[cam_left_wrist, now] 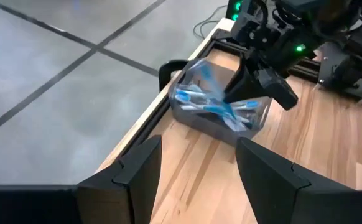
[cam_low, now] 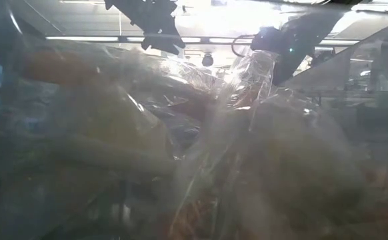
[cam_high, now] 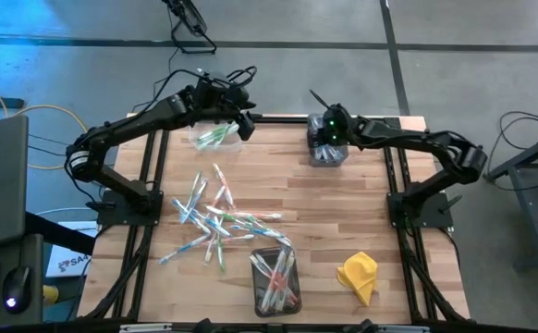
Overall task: Pick & Place Toothbrushes
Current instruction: Put the blue toothbrush into the top black bin
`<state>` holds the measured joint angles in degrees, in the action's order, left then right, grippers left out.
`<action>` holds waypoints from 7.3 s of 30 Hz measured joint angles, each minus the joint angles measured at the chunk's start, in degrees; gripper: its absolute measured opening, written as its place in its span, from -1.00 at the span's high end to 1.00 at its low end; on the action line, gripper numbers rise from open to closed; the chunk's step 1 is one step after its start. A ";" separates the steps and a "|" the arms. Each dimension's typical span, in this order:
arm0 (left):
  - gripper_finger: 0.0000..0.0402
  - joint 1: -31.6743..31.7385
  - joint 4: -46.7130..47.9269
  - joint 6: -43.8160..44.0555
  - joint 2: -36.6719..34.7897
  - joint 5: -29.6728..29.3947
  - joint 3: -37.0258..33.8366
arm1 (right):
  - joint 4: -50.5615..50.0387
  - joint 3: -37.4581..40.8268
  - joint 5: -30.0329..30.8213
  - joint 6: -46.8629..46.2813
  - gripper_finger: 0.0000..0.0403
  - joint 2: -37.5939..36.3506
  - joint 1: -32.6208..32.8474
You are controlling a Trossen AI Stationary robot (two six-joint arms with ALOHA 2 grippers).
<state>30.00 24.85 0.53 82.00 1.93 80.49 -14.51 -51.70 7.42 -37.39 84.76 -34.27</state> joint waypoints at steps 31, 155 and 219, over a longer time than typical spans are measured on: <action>0.02 0.00 23.29 7.89 -0.13 3.54 0.02 | 0.65 0.00 -10.88 8.31 0.31 -23.35 -0.60; 0.40 -12.41 21.19 43.69 0.07 4.20 -40.59 | 0.56 0.00 -7.39 13.48 0.32 -18.63 7.28; 0.88 -1.08 6.51 3.30 1.98 15.88 4.28 | 0.79 0.00 -7.37 15.06 0.32 -18.63 7.29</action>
<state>28.92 31.37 3.83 83.97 17.82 84.77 -13.72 -51.70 0.05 -22.32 66.13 -26.98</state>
